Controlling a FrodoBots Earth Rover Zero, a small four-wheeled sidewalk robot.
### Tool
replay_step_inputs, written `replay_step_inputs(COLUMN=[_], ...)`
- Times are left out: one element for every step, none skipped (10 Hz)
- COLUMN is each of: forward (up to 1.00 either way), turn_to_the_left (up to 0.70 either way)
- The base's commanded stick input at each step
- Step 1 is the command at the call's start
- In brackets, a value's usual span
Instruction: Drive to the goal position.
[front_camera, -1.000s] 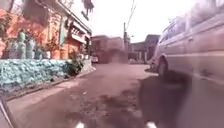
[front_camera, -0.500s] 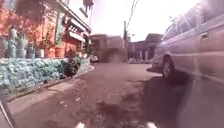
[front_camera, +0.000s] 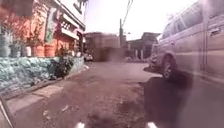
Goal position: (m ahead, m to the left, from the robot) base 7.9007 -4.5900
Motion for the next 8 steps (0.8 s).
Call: replay_step_inputs(forward=[0.7, 0.7, 0.7, 0.7, 0.7, 0.7, 0.7, 0.7], turn_to_the_left=[0.0, 0.0, 0.0, 0.0, 0.0, 0.0, 0.0, 0.0])
